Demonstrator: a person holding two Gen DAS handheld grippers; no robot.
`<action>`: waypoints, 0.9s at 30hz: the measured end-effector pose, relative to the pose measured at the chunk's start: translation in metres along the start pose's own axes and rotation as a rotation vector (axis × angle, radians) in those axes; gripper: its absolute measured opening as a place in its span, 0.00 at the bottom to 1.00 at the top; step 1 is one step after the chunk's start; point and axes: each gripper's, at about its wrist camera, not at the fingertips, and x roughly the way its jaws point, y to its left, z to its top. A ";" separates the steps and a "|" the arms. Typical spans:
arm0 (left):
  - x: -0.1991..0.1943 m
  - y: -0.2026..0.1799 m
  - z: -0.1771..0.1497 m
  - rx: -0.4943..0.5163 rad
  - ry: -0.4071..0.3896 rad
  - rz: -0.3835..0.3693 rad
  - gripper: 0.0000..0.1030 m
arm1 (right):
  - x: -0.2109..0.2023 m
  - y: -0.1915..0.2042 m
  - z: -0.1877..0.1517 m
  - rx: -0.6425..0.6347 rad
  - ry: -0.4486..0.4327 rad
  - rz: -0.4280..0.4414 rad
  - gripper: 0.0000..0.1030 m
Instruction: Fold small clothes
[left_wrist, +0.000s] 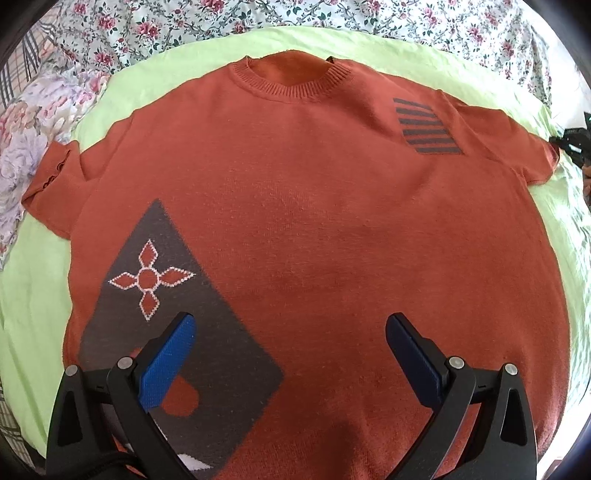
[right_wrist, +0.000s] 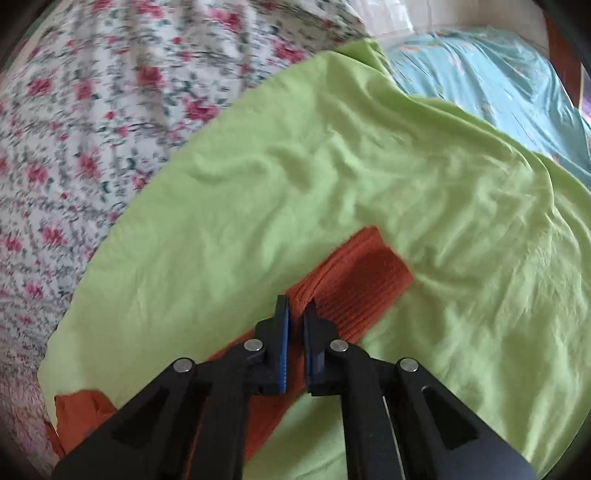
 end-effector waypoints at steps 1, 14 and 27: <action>-0.001 0.000 -0.001 -0.002 0.000 -0.001 1.00 | -0.008 0.012 -0.006 -0.028 -0.010 0.037 0.05; -0.020 0.047 -0.015 -0.107 -0.040 -0.022 0.99 | -0.039 0.255 -0.154 -0.250 0.233 0.682 0.05; -0.021 0.124 -0.001 -0.262 -0.093 -0.187 0.99 | 0.006 0.424 -0.336 -0.506 0.590 0.782 0.07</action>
